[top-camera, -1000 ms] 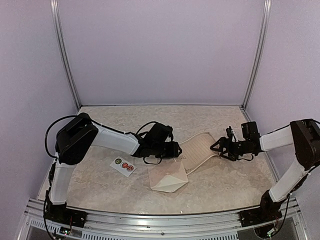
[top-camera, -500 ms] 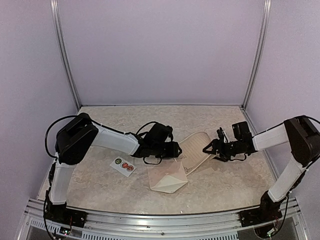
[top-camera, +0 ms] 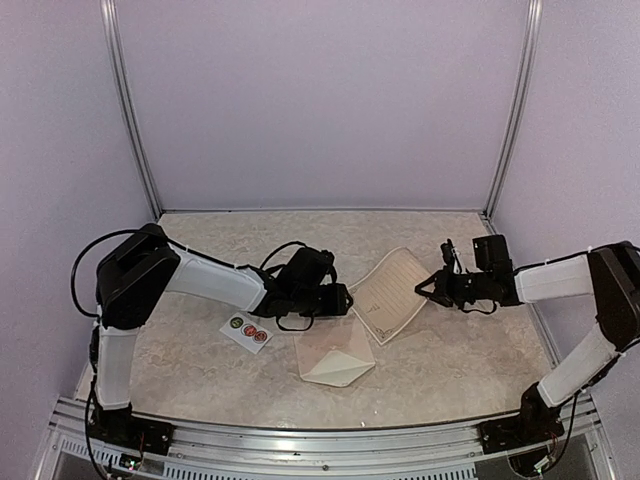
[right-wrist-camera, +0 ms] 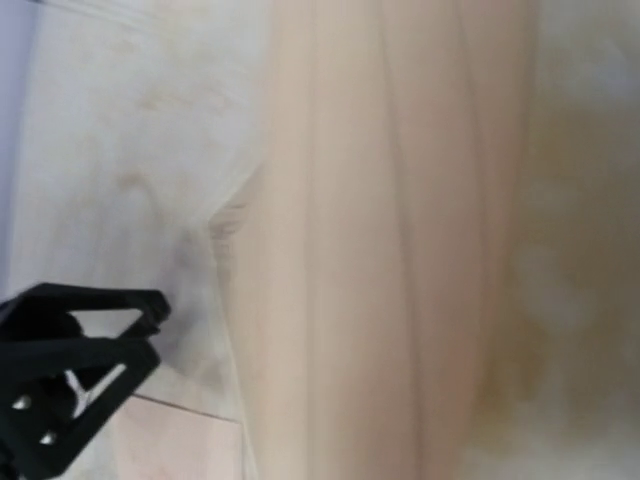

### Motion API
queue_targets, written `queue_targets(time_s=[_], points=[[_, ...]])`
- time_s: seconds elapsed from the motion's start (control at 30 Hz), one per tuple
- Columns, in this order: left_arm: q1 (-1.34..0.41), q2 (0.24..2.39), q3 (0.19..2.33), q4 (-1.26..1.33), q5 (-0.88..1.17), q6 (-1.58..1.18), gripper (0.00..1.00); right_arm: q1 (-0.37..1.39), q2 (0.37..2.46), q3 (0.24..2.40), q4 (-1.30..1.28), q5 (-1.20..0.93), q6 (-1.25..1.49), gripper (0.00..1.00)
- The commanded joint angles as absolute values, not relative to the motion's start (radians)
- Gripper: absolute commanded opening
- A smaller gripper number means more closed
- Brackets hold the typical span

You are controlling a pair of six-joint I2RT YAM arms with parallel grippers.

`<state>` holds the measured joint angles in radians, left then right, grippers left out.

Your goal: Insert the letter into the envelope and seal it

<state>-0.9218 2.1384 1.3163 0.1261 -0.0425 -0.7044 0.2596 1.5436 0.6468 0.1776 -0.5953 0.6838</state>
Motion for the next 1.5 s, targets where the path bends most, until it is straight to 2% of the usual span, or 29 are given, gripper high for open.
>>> queue_targets(time_s=[0.0,0.13,0.37,0.63,0.73,1.0,1.07,1.17,1.33,1.47], points=[[-0.915,1.979,1.244,0.138,-0.124,-0.676,0.55,0.268,1.433,0.620,0.257,-0.633,0.664,0.11],[-0.905,1.840,1.181,0.149,-0.130,-0.645,0.58,0.268,1.354,0.625,0.272,-0.686,0.637,0.00],[-0.901,1.661,1.077,0.176,-0.100,-0.562,0.66,0.268,1.205,0.674,0.248,-0.839,0.584,0.00],[-0.920,1.461,0.939,0.335,-0.047,-0.626,0.86,0.287,1.046,0.681,0.407,-0.893,0.704,0.02],[-0.944,1.431,0.931,0.408,-0.010,-0.632,0.91,0.319,1.031,0.689,0.483,-0.891,0.740,0.03],[-0.981,1.447,0.948,0.571,0.111,-0.640,0.97,0.411,1.048,0.712,0.696,-0.880,0.829,0.05],[-0.988,1.447,0.935,0.618,0.127,-0.648,0.92,0.429,1.056,0.713,0.730,-0.870,0.840,0.05],[-0.995,1.441,0.902,0.727,0.157,-0.668,0.77,0.444,1.068,0.709,0.766,-0.865,0.856,0.05],[-1.002,1.436,0.857,0.822,0.141,-0.690,0.34,0.445,1.080,0.687,0.816,-0.829,0.886,0.04],[-1.004,1.441,0.866,0.779,0.150,-0.680,0.16,0.447,1.101,0.686,0.811,-0.819,0.894,0.02]])
